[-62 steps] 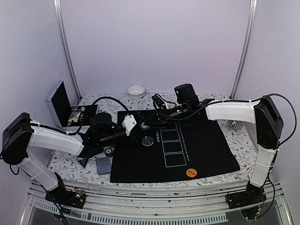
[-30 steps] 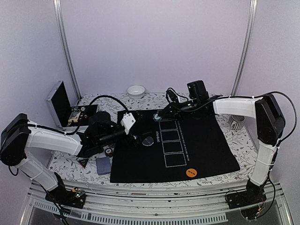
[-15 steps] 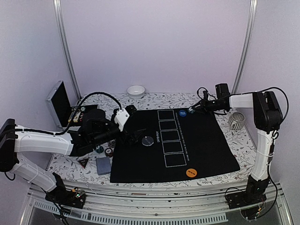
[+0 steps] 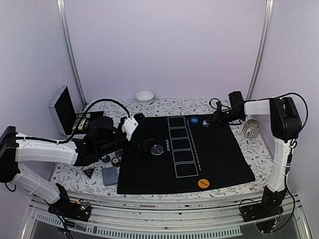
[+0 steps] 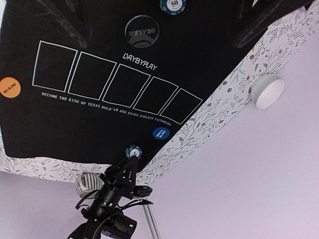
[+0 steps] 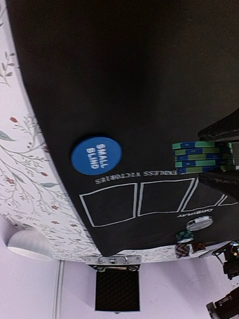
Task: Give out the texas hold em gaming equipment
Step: Place the poker chips pile in the small blind area.
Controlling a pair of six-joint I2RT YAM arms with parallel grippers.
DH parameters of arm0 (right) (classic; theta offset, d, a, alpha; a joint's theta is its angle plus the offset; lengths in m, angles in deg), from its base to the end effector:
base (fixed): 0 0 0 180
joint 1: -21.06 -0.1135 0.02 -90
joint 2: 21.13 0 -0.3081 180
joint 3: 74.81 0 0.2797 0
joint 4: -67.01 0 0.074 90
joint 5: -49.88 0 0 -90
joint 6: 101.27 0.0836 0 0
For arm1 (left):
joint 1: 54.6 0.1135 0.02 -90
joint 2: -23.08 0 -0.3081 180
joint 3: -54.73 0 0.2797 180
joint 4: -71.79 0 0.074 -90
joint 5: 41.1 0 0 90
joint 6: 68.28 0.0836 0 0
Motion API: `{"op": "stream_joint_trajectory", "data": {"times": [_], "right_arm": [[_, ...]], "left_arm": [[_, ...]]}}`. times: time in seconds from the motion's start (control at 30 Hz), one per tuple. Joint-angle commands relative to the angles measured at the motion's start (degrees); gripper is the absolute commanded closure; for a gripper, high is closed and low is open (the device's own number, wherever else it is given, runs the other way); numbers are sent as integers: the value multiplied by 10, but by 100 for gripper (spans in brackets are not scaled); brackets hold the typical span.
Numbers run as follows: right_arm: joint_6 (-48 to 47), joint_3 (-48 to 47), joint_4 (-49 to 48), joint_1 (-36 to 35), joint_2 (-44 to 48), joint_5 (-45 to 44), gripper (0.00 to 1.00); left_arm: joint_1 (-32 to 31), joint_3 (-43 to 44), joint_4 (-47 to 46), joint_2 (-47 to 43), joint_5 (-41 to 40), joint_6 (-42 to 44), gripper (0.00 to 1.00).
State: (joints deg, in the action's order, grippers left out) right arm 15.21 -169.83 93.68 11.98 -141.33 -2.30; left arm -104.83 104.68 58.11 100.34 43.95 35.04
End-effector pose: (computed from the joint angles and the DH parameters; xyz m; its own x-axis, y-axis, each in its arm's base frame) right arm 0.5001 0.1318 0.1507 -0.9174 0.2101 -0.3379 -0.1001 0.7000 0.7071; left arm 0.2316 -0.2670 0.2486 0.0174 0.3379 -0.9410 0.7277 0.6412 0.2437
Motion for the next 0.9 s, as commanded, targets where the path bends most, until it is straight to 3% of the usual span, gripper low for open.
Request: {"op": "stream_joint_trajectory", "data": {"times": [0.0, 0.13, 0.27, 0.87], "right_arm": [[-70, 63, 48, -27, 112, 18, 98], [-95, 124, 71, -43, 167, 10, 98], [-95, 124, 73, -37, 169, -15, 98], [-47, -128, 69, -9, -67, 27, 98]], "left_arm": [[6, 6, 1, -15, 6, -1, 2], [11, 8, 0, -11, 11, -3, 2], [12, 10, 3, -7, 12, -12, 2], [13, 7, 29, -31, -16, -16, 2]]}}
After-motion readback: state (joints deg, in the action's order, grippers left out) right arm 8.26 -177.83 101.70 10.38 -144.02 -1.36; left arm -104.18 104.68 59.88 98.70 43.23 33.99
